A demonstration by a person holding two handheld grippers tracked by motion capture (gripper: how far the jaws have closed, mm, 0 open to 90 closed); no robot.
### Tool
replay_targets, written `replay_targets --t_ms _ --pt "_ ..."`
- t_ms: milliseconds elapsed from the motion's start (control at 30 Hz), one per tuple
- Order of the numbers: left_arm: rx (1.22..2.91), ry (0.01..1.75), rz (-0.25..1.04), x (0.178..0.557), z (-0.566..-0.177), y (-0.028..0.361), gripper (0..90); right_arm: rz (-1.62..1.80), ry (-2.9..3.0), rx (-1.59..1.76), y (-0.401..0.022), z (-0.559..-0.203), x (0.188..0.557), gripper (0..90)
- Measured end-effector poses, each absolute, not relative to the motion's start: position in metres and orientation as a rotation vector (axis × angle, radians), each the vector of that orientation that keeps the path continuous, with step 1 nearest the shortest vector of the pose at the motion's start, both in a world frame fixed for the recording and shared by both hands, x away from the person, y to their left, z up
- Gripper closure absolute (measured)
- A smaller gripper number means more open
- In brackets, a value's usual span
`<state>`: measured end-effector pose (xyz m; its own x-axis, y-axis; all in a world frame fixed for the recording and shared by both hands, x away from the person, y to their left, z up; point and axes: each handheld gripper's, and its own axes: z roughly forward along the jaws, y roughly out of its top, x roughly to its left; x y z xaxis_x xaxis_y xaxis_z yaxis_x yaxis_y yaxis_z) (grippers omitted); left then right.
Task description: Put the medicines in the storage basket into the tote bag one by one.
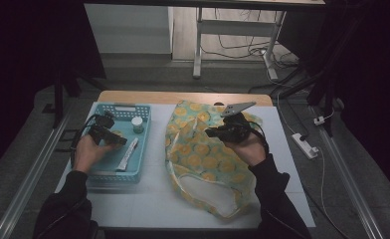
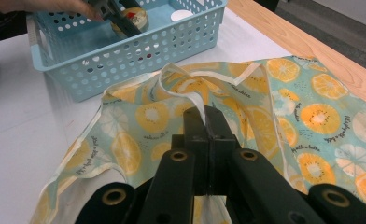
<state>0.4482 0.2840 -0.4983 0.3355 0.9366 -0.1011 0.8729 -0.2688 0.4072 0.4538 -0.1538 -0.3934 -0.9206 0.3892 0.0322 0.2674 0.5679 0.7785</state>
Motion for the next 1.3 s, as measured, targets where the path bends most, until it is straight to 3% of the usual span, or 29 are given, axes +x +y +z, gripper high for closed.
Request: replay_targets --t_ms 567,1300 --pt "2.206 1.38 0.251 0.424 -0.462 0.263 20.1 1.284 2.643 0.553 -0.155 -0.393 0.453 89.2" --pt "2.227 1.057 0.182 0.39 -0.432 0.194 20.1 1.286 2.634 0.558 -0.155 -0.393 0.453 89.1"
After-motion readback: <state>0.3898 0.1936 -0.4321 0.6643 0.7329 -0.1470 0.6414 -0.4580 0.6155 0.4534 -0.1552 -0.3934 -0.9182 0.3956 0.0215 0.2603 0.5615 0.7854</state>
